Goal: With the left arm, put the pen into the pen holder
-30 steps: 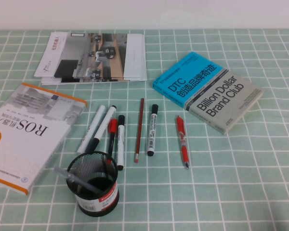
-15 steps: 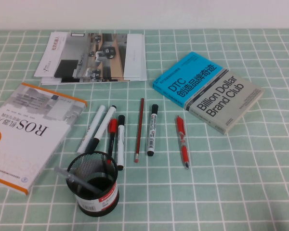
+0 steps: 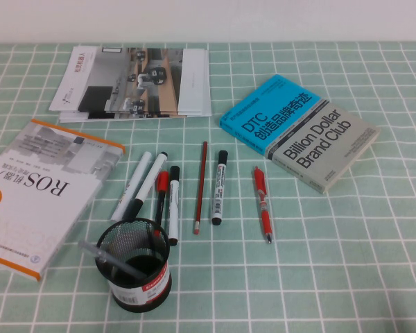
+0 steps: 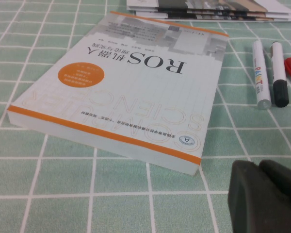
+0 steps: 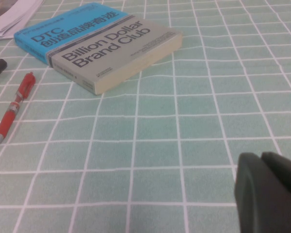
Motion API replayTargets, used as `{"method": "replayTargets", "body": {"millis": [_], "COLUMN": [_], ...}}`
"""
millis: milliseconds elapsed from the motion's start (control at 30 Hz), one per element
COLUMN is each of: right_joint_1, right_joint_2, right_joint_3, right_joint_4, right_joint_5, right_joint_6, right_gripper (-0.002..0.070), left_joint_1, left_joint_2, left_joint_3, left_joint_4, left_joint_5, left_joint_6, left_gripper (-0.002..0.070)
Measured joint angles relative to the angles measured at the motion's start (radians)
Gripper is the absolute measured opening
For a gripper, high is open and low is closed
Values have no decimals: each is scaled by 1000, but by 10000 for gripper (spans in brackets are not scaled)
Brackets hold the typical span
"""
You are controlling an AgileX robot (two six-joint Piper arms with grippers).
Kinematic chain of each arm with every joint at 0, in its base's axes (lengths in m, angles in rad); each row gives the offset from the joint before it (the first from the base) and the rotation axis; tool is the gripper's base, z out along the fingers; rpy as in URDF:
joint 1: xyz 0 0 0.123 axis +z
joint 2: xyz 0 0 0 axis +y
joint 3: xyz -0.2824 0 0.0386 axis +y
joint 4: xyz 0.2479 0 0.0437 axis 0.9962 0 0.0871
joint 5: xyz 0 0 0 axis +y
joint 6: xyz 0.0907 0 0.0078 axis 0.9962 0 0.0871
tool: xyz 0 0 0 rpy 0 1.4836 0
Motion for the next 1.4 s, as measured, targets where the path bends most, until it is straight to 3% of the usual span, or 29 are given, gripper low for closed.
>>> {"method": "replayTargets", "body": {"millis": [200, 467, 667, 967, 1400], "right_joint_1": [0, 0, 0, 0, 0], "right_joint_2": [0, 0, 0, 0, 0], "right_joint_3": [0, 0, 0, 0, 0], "right_joint_4": [0, 0, 0, 0, 0], "right_joint_5": [0, 0, 0, 0, 0], "right_joint_6": [0, 0, 0, 0, 0], "right_gripper": [-20, -20, -20, -20, -20], "left_joint_1": [0, 0, 0, 0, 0], "left_joint_2": [0, 0, 0, 203, 879], "left_joint_3": [2, 4, 4, -261, -832], "left_joint_4": [-15, -202, -241, -244, -248], "left_joint_5": [-45, -311, -354, -73, 344], "left_joint_6": [-8, -133, -193, -206, 71], "left_gripper": [-3, -3, -3, -3, -3]}}
